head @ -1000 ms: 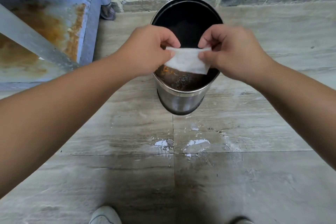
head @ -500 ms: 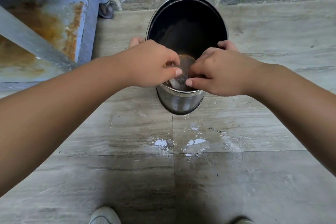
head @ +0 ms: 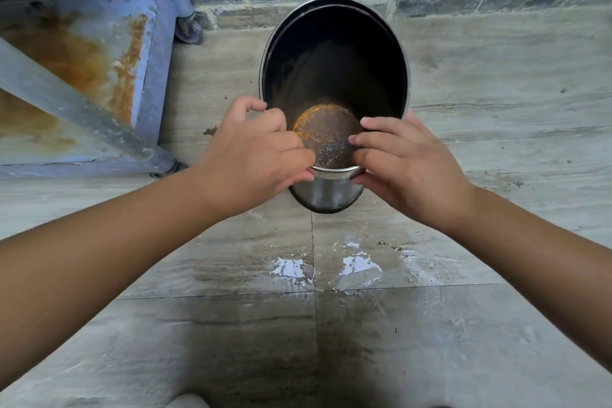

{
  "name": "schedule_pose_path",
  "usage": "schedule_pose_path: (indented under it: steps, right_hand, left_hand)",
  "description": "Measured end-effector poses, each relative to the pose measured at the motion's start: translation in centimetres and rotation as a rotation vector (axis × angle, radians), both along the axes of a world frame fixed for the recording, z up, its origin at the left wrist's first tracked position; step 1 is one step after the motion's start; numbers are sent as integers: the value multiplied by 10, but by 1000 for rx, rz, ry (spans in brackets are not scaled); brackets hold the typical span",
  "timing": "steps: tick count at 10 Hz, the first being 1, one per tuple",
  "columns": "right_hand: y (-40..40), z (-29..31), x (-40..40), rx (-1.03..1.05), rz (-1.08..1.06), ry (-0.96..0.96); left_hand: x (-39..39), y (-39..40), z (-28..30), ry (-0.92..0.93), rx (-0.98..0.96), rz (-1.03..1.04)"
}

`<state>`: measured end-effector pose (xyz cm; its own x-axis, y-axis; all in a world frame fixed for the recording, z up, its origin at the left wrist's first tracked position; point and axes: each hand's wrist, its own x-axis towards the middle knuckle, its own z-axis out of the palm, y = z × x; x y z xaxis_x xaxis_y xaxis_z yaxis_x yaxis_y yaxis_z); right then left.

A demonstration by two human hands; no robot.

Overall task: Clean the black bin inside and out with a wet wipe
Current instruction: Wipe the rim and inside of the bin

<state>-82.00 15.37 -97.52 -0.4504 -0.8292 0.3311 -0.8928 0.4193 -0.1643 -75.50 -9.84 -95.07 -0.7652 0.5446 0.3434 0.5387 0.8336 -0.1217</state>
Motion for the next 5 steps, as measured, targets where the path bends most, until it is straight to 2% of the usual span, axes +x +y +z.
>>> schedule_pose_path:
  steps: [1,2,4,5]
  right_hand:
    - [-8,-3,-25,-13,-5,-54]
    - [-19,-3,-54,23,-25,-1]
    - [-28,11,-74,136,-237,121]
    - [-26,14,-72,161,-228,99]
  left_hand:
    - [-20,-3,-1,3,-8,78]
    - [-43,-7,1,17,-10,173]
    - [-66,-2,5,-55,-29,267]
    - [-61,1,3,-110,-49,315]
